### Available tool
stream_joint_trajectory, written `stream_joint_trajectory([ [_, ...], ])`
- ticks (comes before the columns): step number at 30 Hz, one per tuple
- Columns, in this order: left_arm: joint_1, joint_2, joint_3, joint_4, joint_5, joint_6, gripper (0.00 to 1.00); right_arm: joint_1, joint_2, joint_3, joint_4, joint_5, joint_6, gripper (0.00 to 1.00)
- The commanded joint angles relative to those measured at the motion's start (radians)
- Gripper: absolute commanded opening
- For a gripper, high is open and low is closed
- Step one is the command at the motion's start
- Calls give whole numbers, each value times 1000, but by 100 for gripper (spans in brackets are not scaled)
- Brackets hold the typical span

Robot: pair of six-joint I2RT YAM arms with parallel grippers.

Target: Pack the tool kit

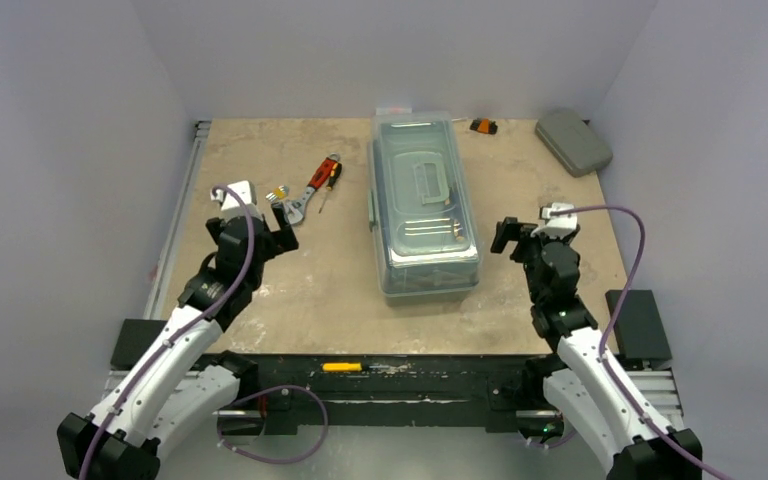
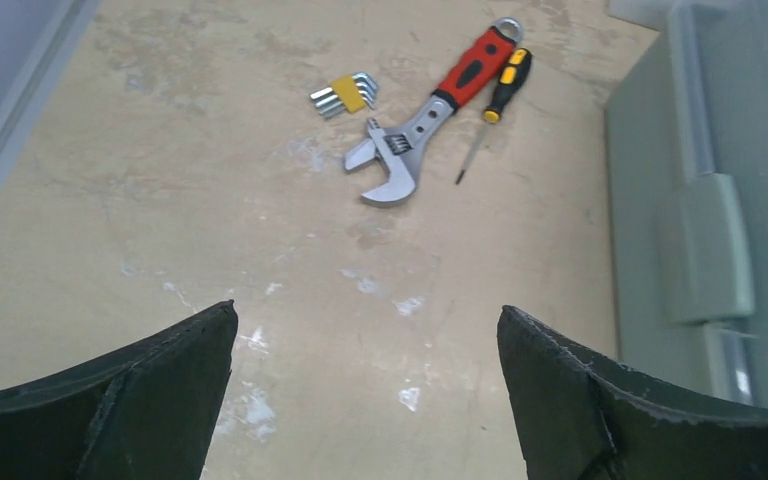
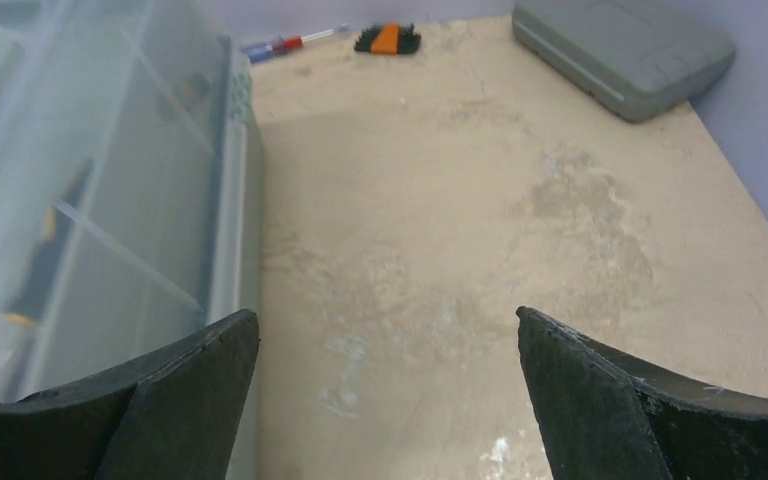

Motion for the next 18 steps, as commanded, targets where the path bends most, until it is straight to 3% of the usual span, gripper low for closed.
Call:
stream_joint_trajectory([
  [1, -1, -66, -204, 380, -90, 232, 99, -1, -42, -166, 315, 42, -107, 99],
  [4, -2, -93, -325, 525, -105, 289, 99, -3, -10, -248, 409, 88, -113, 99],
  [7, -1, -60, -441, 743, -211, 326, 97, -14, 78, -348, 642, 102, -121, 98],
  [11, 10, 36, -509, 1006, -293, 476, 100, -40, 351, -312, 836, 96, -128, 97],
  [14, 28, 153, -537, 1170, -244, 555, 100, -59, 541, -284, 995, 89, -118, 97],
  [18, 131, 299, -560, 1309, -130, 495, 100, -113, 636, -258, 1049, 22, -124, 96],
])
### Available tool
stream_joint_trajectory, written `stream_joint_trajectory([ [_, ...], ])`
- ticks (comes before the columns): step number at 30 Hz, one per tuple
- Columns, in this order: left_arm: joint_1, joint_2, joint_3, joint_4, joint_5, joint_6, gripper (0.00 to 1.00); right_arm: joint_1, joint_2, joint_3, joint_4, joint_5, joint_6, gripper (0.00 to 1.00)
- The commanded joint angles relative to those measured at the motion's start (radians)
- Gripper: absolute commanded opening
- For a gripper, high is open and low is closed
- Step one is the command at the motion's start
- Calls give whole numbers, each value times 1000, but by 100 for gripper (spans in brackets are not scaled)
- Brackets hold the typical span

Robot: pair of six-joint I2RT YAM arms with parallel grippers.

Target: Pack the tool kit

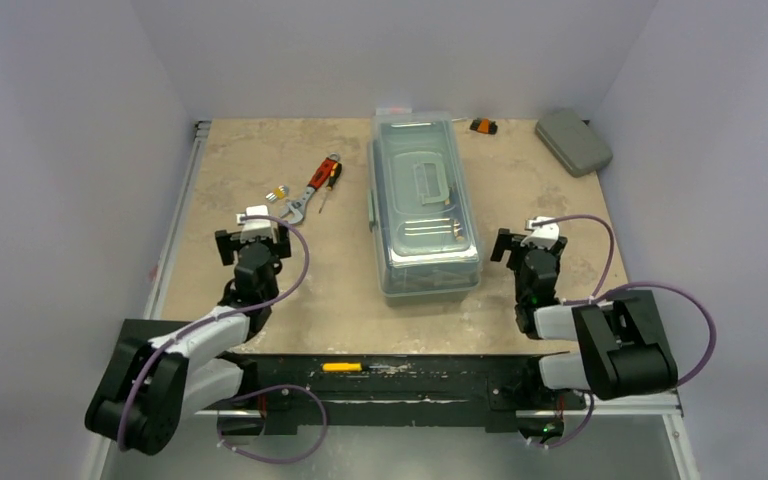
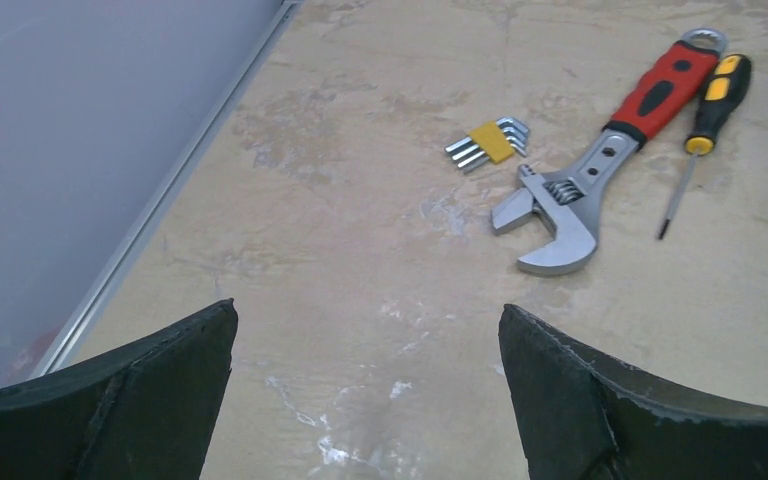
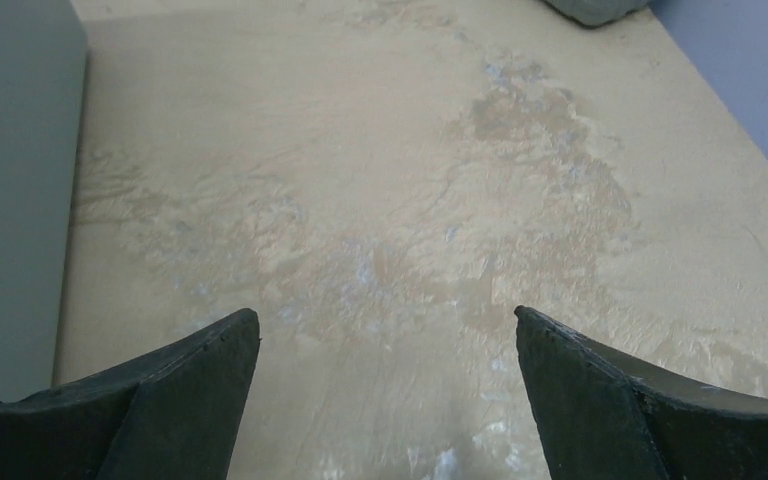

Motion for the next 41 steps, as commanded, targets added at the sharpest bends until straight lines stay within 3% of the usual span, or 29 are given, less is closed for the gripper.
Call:
stream_joint_trajectory([
  [1, 91, 91, -32, 285, 98, 23, 100, -61, 61, 48, 244, -72, -10, 95],
  [5, 137, 124, 6, 259, 187, 32, 100, -81, 210, 71, 346, -126, -16, 92],
  [8, 157, 143, 23, 256, 184, 31, 100, -85, 182, 113, 213, -130, 0, 93],
  [9, 169, 143, 20, 258, 197, 24, 100, -85, 203, 111, 258, -140, -18, 92],
  [11, 192, 175, -16, 362, 225, 23, 100, -84, 181, 112, 209, -124, -38, 98],
  [15, 220, 375, -32, 617, 276, 57, 98, -86, 195, 166, 133, -207, -45, 99],
  [17, 236, 300, 40, 347, 326, -1, 97, -86, 190, 167, 130, -191, -48, 99],
  [19, 261, 341, 39, 418, 385, 8, 96, -86, 202, 164, 157, -195, -39, 99],
  [21, 282, 302, 68, 292, 452, -7, 97, -86, 197, 166, 142, -189, -47, 99],
  [24, 305, 309, 77, 283, 519, -7, 98, -86, 199, 165, 148, -195, -41, 99],
  [27, 305, 321, 54, 348, 501, -4, 100, -86, 200, 165, 146, -194, -39, 99],
  [41, 307, 317, 72, 310, 507, -12, 100, -86, 200, 165, 147, -195, -40, 99],
])
